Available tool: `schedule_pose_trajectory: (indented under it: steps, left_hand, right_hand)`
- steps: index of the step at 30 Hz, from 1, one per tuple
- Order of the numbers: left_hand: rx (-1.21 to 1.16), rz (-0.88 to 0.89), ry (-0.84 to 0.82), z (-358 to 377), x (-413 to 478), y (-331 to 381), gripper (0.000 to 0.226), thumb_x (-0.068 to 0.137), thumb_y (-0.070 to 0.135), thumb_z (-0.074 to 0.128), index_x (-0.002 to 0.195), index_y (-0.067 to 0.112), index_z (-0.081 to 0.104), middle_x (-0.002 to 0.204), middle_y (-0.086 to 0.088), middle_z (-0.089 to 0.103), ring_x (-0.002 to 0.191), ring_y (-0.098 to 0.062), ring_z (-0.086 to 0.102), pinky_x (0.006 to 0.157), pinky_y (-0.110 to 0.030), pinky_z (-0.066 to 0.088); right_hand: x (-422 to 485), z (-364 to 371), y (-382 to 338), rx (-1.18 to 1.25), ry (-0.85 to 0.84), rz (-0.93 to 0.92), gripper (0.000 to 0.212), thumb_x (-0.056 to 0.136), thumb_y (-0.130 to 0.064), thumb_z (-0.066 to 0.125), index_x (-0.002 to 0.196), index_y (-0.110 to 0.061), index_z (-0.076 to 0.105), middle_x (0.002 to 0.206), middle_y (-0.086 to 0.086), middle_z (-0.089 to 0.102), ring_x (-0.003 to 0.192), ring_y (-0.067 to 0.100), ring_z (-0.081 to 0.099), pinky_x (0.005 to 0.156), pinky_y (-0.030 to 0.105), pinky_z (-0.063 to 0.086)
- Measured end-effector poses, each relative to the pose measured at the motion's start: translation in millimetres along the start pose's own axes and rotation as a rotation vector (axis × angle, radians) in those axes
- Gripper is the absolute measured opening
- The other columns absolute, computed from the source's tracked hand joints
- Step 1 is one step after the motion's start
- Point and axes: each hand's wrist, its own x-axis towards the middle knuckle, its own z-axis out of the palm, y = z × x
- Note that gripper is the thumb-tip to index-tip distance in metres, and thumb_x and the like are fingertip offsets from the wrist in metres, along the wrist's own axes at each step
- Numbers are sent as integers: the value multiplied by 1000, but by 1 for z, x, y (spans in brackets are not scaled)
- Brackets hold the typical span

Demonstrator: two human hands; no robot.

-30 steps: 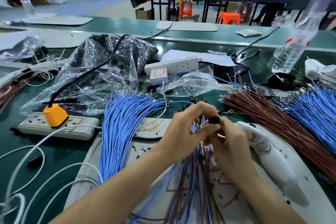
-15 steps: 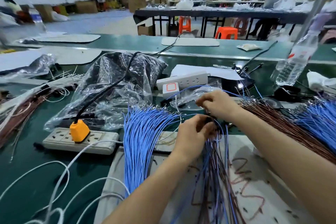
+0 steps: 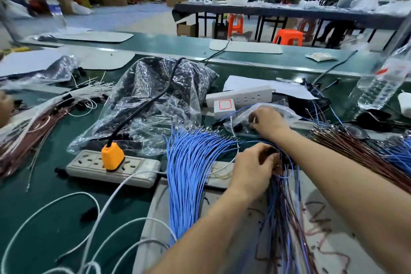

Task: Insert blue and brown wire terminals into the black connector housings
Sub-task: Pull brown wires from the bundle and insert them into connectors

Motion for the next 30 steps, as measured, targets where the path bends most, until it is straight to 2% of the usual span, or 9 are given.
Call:
schedule_pose_trajectory:
  steps: [3, 8, 10, 12, 16, 19, 21, 25, 30]
  left_hand:
    - [-23, 0, -13, -2, -2, 2, 11, 93, 10, 59, 100, 9, 67, 92, -12, 72, 84, -28, 69, 84, -43, 55]
    - [-29, 88, -57, -2, -7, 9, 14, 88, 2, 63, 100, 7, 68, 92, -10, 72, 87, -23, 69, 87, -39, 54]
    - [-48, 130, -105, 1, -11, 12, 19, 85, -4, 65, 102, 2, 68, 96, -13, 72, 90, -23, 68, 91, -36, 53]
    - [-34, 182, -163, 4, -16, 15, 21, 83, -6, 66, 104, -2, 67, 98, -14, 71, 88, -15, 66, 91, -30, 52]
    - [-80, 230, -234, 7, -23, 22, 21, 82, -10, 64, 103, -6, 66, 97, -19, 70, 85, -10, 62, 86, -20, 50]
    - [-77, 242, -258, 8, -25, 25, 24, 81, -11, 65, 104, -3, 67, 95, -15, 70, 85, -9, 63, 84, -17, 49]
    - [-62, 248, -258, 10, -27, 26, 25, 80, -10, 67, 102, 0, 68, 95, -16, 71, 86, -10, 64, 85, -17, 49]
    - [-69, 261, -263, 14, -30, 24, 29, 79, -11, 67, 99, 9, 67, 91, -7, 70, 83, -7, 66, 83, -17, 50]
    - [-30, 273, -234, 13, -30, 18, 25, 79, -4, 71, 96, 14, 68, 90, -1, 72, 84, -6, 68, 84, -20, 51]
  right_hand:
    - [-2, -2, -5, 9, 14, 5, 8, 88, -11, 58, 87, -8, 65, 108, 19, 65, 97, 33, 62, 79, 36, 46]
    - [-20, -7, -5, 154, 38, -60, 28, 87, 1, 52, 111, -2, 65, 114, 18, 65, 99, 30, 60, 77, 27, 42]
    - [-36, -21, 4, 320, 38, -71, 32, 85, 6, 52, 108, -6, 70, 106, 12, 69, 81, 17, 59, 71, 15, 41]
    - [-61, -38, 17, 466, 71, -72, 27, 84, 4, 58, 95, -16, 73, 92, 9, 70, 70, 12, 56, 72, 18, 48]
    - [-126, -58, 38, 920, 248, -70, 34, 81, 3, 67, 81, -30, 70, 74, -3, 66, 65, 4, 59, 65, 15, 50]
    - [-172, -48, 44, 1339, 392, -3, 23, 78, -5, 72, 82, -27, 75, 74, -3, 69, 74, 14, 63, 80, 28, 53]
    - [-190, -42, 45, 1498, 423, 60, 10, 75, -18, 72, 83, -24, 76, 77, -1, 70, 76, 16, 63, 81, 30, 52]
    - [-201, -40, 40, 1433, 401, 25, 15, 73, -23, 73, 87, -18, 73, 81, 4, 75, 75, 10, 68, 70, 16, 50]
    - [-202, -31, 39, 1432, 372, 5, 14, 71, -21, 70, 85, -18, 71, 80, -1, 74, 74, 7, 67, 66, 14, 49]
